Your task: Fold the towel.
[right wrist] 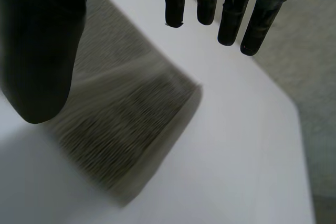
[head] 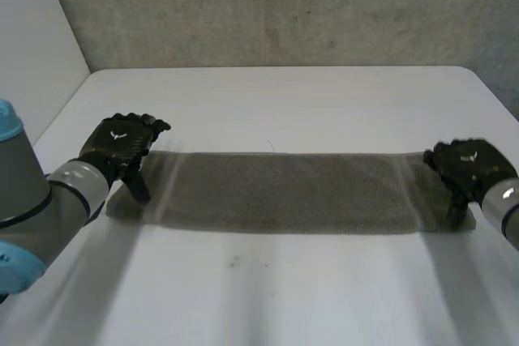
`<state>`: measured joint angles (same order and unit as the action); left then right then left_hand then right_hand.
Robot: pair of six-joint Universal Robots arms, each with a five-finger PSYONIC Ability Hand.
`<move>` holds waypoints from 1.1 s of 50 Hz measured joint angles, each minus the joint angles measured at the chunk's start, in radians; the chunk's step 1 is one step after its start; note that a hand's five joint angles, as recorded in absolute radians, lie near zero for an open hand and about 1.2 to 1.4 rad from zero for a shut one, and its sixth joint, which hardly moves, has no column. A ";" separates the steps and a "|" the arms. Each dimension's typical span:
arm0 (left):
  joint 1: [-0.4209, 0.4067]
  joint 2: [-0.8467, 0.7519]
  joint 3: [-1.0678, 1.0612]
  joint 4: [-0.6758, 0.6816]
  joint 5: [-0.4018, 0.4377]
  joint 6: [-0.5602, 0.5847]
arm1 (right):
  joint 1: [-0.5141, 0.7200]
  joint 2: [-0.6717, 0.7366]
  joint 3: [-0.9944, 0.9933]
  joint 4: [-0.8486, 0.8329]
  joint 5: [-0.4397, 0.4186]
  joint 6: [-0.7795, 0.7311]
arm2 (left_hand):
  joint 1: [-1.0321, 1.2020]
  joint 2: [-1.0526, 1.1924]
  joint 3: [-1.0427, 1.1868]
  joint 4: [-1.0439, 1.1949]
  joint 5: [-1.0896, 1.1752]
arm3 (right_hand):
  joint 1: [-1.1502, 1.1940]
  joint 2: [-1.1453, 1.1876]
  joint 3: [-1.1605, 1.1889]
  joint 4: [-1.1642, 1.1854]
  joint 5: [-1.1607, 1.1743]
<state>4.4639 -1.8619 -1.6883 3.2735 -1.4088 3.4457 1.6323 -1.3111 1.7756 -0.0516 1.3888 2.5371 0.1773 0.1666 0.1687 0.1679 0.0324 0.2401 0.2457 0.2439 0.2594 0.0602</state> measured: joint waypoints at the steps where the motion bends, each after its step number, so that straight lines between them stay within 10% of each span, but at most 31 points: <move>1: 0.001 0.006 -0.009 0.005 0.000 -0.005 | -0.007 0.000 0.015 -0.007 -0.008 0.000 | 0.000 0.000 0.000 0.000 0.000 | 0.000 0.000 0.000 0.000 0.000; 22: 0.011 0.044 -0.100 0.071 0.002 -0.073 | -0.111 0.165 0.080 -0.228 -0.132 -0.017 | 0.000 0.000 0.000 0.000 0.000 | 0.499 0.492 0.498 0.482 0.505; 27: 0.010 0.044 -0.106 0.083 0.002 -0.072 | -0.127 0.177 0.063 -0.225 -0.126 -0.017 | 0.000 0.000 0.000 0.000 0.000 | 1.067 1.067 1.062 1.054 1.071; 48: 0.009 0.063 -0.119 0.094 0.001 -0.071 | -0.374 0.108 -0.090 -0.094 -0.061 -0.155 | 0.000 0.000 0.001 0.000 0.000 | 1.072 1.072 1.090 1.081 1.091; 55: 0.010 0.067 -0.117 0.094 0.001 -0.072 | -0.184 0.089 -0.225 -0.025 -0.025 -0.122 | 0.000 -0.001 0.000 0.000 0.000 | 1.074 1.072 1.096 1.081 1.091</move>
<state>4.4743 -1.7947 -1.8058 3.3670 -1.4082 3.3741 1.4479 -1.2224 1.5502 -0.0765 1.3637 2.4149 0.1774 0.1660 0.1691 0.1677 0.0323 1.3143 1.3181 1.3396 1.3409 1.1512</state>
